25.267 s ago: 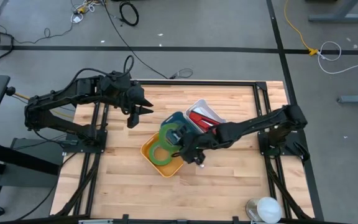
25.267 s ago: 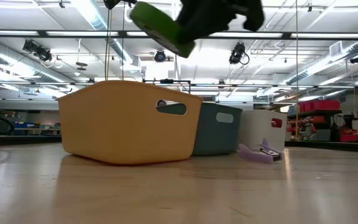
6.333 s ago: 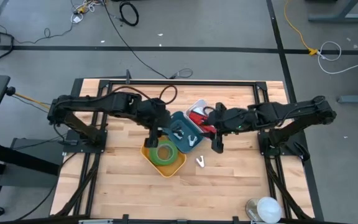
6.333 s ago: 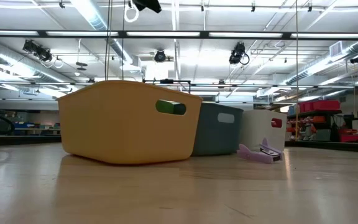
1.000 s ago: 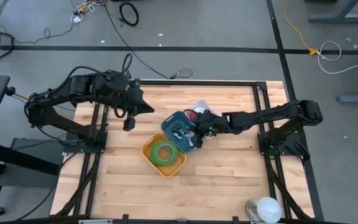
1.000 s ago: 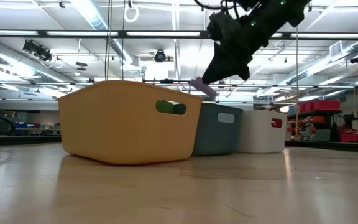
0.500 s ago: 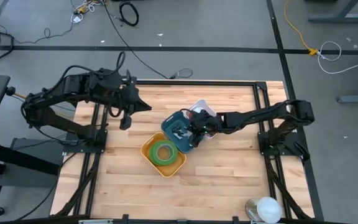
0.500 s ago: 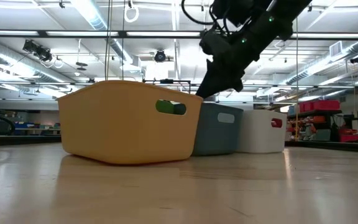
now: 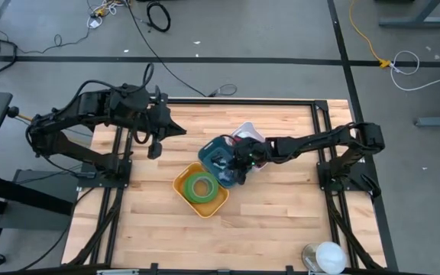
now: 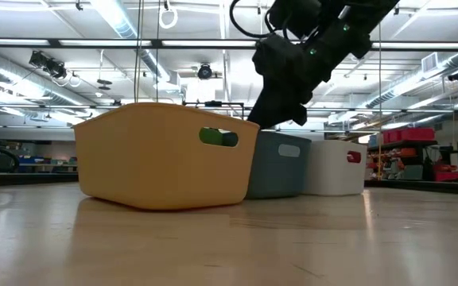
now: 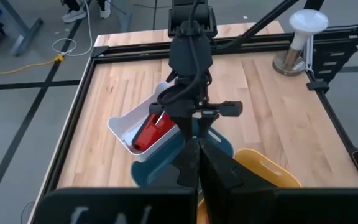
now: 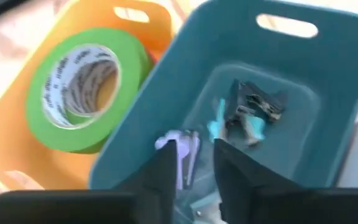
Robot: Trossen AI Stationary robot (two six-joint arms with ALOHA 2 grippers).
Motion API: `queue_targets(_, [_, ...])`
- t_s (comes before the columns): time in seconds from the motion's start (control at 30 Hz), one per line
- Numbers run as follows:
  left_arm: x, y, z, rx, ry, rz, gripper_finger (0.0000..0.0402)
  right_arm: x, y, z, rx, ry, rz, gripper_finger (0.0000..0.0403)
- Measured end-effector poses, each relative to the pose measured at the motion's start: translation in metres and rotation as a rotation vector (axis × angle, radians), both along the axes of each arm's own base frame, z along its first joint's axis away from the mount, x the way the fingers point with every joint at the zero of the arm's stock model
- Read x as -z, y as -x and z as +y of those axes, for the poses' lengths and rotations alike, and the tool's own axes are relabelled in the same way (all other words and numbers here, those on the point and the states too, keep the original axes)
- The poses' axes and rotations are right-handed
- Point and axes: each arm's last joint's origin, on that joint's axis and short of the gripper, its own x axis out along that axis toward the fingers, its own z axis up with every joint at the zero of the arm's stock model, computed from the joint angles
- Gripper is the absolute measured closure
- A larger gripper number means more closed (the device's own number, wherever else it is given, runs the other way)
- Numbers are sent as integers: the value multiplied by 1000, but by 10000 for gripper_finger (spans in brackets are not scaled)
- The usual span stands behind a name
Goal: Pick and place Stapler, Stapler remover, tape
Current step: Put the purple staple remover into the blue bin, then return to Home Position
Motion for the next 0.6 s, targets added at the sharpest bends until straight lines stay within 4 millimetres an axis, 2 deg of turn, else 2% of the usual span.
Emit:
queue_targets(0.13, [0,0,0,0,0,0,392,-7,0,1,-3,-15,-45,253])
queue_targets(0.23, [0,0,0,0,0,0,392,-12,-1,1,3,-12,-80,251])
queue_targets(0.33, [0,0,0,-1,0,0,392,-21,-1,1,1,-7,-134,272])
queue_targets(0.6, [0,0,0,-1,0,0,392,-33,-4,1,-14,12,-239,367])
